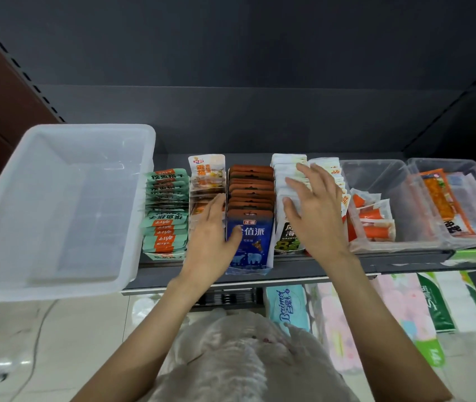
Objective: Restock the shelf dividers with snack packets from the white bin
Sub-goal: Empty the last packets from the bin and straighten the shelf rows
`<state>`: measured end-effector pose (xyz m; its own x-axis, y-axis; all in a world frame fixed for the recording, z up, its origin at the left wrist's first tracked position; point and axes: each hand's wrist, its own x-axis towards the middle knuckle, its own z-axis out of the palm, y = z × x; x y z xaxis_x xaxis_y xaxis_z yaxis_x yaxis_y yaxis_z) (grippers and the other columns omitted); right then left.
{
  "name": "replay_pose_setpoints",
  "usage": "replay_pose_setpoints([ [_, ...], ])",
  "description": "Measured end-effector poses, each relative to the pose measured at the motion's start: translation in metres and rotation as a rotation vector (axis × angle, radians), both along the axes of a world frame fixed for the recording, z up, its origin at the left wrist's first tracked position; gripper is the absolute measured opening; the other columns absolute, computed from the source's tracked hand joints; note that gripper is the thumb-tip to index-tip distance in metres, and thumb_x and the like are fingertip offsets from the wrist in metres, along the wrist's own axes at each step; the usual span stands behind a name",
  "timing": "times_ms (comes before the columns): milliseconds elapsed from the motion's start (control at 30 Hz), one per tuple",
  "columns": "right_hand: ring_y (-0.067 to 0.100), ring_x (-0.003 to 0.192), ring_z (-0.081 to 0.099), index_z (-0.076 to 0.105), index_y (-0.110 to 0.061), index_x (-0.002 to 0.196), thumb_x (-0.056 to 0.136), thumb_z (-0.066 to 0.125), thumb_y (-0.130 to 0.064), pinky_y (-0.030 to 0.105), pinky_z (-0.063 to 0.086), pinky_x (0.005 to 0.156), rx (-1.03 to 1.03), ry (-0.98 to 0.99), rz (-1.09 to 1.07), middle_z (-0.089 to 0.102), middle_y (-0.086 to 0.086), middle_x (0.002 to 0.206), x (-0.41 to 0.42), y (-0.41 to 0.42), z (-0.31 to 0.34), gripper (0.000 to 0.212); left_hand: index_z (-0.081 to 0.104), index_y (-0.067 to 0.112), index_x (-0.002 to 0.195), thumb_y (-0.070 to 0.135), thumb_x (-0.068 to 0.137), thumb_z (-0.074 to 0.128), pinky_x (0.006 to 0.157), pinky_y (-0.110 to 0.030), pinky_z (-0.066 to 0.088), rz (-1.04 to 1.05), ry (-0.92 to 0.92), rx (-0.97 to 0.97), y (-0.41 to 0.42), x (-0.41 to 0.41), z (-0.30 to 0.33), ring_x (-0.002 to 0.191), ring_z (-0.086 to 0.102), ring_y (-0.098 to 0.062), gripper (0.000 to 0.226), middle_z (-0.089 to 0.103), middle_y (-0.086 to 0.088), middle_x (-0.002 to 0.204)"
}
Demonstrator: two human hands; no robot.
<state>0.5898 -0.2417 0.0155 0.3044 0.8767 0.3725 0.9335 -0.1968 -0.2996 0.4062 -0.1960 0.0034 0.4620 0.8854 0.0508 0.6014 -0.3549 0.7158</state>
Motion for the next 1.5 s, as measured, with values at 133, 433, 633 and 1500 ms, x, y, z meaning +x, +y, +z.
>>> replay_pose_setpoints([
  [133,0.033,0.139,0.024,0.059,-0.011,0.123,0.086,0.063,-0.029,0.052,0.02,0.111,-0.118,-0.111,0.011,0.038,0.012,0.147,-0.012,-0.008,-0.019,0.041,0.006,0.013,0.15,0.015,0.093,0.053,0.103,-0.007,0.007,-0.03,-0.016,-0.073,0.002,0.019,-0.004,0.143,0.005,-0.007,0.075,0.005,0.002,0.158],
  [433,0.031,0.145,-0.001,0.046,-0.015,0.137,0.088,0.06,-0.036,0.05,-0.008,0.112,-0.23,-0.033,0.018,0.015,0.006,0.158,-0.019,0.006,-0.031,0.055,0.001,0.016,0.15,0.005,0.091,0.051,0.095,0.006,0.007,-0.034,-0.096,-0.103,-0.003,0.032,-0.011,0.143,0.003,-0.007,0.078,-0.005,0.005,0.158],
  [633,0.031,0.145,0.006,0.04,-0.011,0.141,0.087,0.063,-0.036,0.051,-0.006,0.112,-0.207,-0.142,0.045,0.023,0.01,0.155,-0.009,0.012,-0.027,0.064,-0.002,0.008,0.149,0.004,0.088,0.054,0.111,-0.035,0.027,-0.038,0.221,0.103,0.0,0.039,-0.012,0.143,0.01,-0.028,0.082,-0.006,-0.01,0.157],
  [1500,0.03,0.115,0.043,0.071,-0.028,0.103,0.09,0.058,-0.025,0.03,0.016,0.095,-0.16,-0.148,0.137,0.058,0.004,0.102,0.023,0.105,-0.011,0.018,0.026,0.003,0.145,0.018,0.078,0.071,0.097,-0.038,0.044,0.0,0.451,0.245,-0.006,0.039,-0.012,0.115,0.054,-0.032,0.082,0.025,-0.017,0.152],
])
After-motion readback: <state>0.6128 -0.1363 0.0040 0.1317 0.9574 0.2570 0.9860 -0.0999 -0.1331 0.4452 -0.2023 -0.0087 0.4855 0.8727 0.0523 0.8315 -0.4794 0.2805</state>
